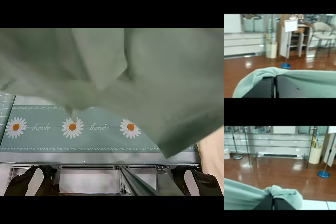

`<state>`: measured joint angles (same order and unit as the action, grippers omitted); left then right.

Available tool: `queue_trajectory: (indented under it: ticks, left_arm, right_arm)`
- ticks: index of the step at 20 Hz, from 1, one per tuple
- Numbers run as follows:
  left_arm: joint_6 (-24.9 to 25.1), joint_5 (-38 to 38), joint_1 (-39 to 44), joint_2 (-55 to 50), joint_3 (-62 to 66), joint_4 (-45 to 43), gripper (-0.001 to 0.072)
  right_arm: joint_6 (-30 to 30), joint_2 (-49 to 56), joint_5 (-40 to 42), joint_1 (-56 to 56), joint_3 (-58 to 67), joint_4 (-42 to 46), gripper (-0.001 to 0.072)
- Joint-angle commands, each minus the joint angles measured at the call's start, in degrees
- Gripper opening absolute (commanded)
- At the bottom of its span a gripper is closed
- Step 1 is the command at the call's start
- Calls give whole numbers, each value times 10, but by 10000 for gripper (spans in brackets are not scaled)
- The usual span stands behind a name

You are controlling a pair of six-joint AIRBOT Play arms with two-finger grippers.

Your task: Fold the shirts.

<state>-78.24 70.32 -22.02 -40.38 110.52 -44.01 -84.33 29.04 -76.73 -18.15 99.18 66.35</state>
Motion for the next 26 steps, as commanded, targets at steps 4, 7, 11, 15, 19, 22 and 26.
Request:
queue_trajectory:
  ticks: [4,7,11,15,19,22,26]
  left_arm:
    - [-46,95,194,59,-20,-261,21]
    - [-61,148,231,54,-128,-299,21]
    - [-77,94,231,40,-316,-302,21]
    - [-87,-30,231,-28,-440,-295,21]
    - [-87,-139,231,-172,-458,-275,21]
    - [-124,-236,231,-282,-440,-269,21]
    - [-127,-268,231,-394,-388,-252,21]
  right_arm:
    - [-31,-24,-133,0,0,22,22]
    - [-31,7,-133,0,0,1,22]
    - [-11,97,-139,0,-6,-99,22]
    - [19,206,-123,9,-102,-109,22]
    - [52,369,9,76,-177,-110,22]
    - [59,516,122,121,-151,-136,22]
    - [31,664,203,131,-74,-202,22]
